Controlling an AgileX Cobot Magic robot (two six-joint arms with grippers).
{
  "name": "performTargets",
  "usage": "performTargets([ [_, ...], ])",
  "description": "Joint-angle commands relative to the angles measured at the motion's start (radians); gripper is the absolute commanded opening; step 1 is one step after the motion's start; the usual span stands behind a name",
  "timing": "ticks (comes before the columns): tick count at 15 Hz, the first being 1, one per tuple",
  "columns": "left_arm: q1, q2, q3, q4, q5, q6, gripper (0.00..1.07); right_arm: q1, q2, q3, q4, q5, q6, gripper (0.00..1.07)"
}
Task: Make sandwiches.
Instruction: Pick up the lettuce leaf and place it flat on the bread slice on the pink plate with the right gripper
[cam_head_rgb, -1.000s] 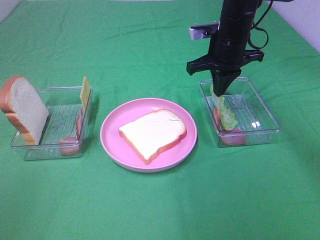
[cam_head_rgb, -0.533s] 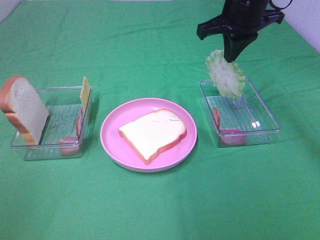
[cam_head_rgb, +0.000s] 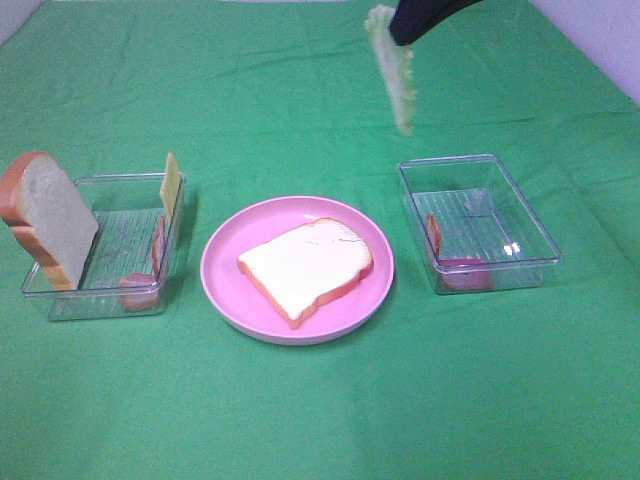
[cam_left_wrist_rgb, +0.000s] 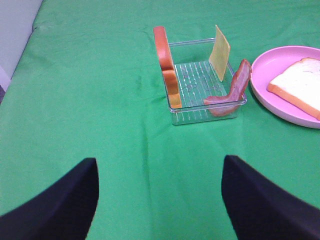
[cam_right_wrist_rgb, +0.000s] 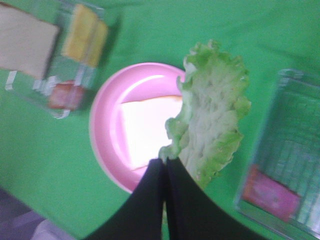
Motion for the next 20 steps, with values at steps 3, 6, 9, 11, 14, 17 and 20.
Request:
performTargets([
  [3, 0.005, -0.020, 0.004, -0.003, -0.008, -0.001, 0.67, 0.070, 0.002, 0.208, 0.368, -0.062, -0.233, 0.00],
  [6, 0.005, -0.020, 0.004, -0.003, -0.008, -0.001, 0.67, 0.109, 0.071, 0.259, 0.387, -0.090, -0.269, 0.00],
  [9, 0.005, -0.020, 0.004, -0.003, -0.008, -0.001, 0.67, 0.137, 0.143, 0.259, 0.410, -0.118, -0.282, 0.00],
  [11, 0.005, -0.020, 0.004, -0.003, -0.008, -0.001, 0.67, 0.146, 0.194, 0.259, 0.429, -0.139, -0.304, 0.00],
  [14, 0.005, -0.020, 0.004, -0.003, -0.008, -0.001, 0.67, 0.145, 0.261, 0.259, 0.267, -0.282, -0.246, 0.00],
  [17, 0.005, -0.020, 0.004, -0.003, -0.008, -0.001, 0.67, 0.145, 0.261, 0.257, 0.122, -0.318, -0.144, 0.00],
  [20, 0.005, -0.020, 0.004, -0.003, -0.008, -0.001, 0.67, 0.145, 0.261, 0.257, -0.025, -0.344, -0.060, 0.00],
])
